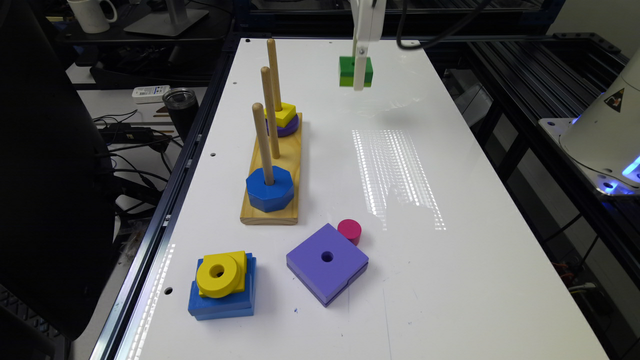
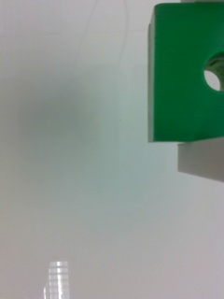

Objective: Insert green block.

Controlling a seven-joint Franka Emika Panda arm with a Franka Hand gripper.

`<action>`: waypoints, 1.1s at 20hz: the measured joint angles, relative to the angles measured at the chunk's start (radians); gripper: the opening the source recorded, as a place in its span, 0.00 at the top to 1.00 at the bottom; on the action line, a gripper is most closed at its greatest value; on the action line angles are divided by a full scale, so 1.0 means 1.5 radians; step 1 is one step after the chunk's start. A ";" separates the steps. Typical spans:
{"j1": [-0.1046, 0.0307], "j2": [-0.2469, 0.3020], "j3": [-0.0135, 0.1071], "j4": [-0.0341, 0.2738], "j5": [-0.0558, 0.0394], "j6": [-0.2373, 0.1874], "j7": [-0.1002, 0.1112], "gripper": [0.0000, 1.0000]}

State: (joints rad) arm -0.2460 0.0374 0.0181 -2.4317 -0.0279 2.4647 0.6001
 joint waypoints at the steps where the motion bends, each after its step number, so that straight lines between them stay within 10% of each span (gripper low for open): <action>1: 0.000 -0.011 0.000 0.000 0.0001 -0.010 0.000 1.00; 22: 0.000 -0.128 0.002 0.043 0.0022 -0.157 0.000 1.00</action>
State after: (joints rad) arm -0.2454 -0.1544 0.0212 -2.3665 -0.0247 2.2295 0.6001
